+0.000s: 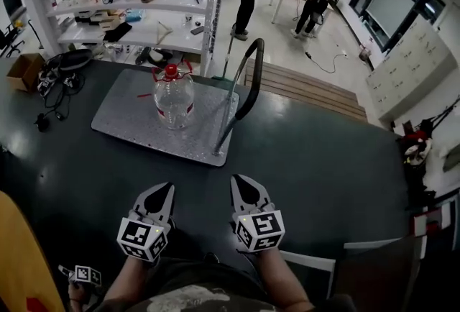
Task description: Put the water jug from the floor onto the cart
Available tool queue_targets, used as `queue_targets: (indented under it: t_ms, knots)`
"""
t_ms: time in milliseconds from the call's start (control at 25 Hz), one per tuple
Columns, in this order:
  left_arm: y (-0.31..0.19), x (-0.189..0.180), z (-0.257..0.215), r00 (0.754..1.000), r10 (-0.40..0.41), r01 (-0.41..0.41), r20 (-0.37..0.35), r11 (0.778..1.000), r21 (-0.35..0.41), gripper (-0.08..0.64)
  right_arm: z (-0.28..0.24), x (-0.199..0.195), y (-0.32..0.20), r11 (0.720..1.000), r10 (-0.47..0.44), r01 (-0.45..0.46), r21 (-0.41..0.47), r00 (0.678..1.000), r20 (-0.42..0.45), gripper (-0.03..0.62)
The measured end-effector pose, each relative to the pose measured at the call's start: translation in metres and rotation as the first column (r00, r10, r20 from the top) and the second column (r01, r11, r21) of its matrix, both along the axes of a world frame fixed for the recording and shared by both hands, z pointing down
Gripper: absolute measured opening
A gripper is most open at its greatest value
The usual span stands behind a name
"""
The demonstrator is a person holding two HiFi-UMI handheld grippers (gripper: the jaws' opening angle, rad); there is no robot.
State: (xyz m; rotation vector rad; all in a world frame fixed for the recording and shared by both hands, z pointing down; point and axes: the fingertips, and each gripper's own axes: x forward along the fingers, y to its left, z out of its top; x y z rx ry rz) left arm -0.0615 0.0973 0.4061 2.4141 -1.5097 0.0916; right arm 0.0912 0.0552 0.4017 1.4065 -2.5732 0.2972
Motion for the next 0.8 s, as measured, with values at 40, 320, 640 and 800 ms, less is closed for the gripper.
queue_targets:
  t_ms: [40, 320, 640, 800]
  knots:
    - [0.010, 0.012, 0.001, 1.000, 0.011, -0.011, 0.003, 1.000, -0.001, 0.007, 0.000, 0.009, 0.010, 1.000, 0.001, -0.001, 0.002, 1.000, 0.000, -0.011]
    - [0.077, 0.054, 0.017, 1.000, 0.026, -0.025, 0.017, 0.999, -0.035, 0.006, 0.015, 0.055, 0.068, 1.000, 0.012, -0.011, -0.024, 1.000, 0.012, -0.011]
    - [0.118, 0.057, 0.012, 0.998, -0.021, 0.023, 0.051, 0.999, -0.031, 0.007, 0.010, 0.060, 0.097, 0.999, -0.033, 0.033, -0.011, 0.999, 0.035, -0.011]
    - [0.136, 0.058, 0.013, 0.998, -0.034, 0.036, 0.051, 0.999, -0.036, 0.006, 0.008, 0.058, 0.113, 0.998, -0.066, 0.066, -0.003, 0.997, 0.031, -0.011]
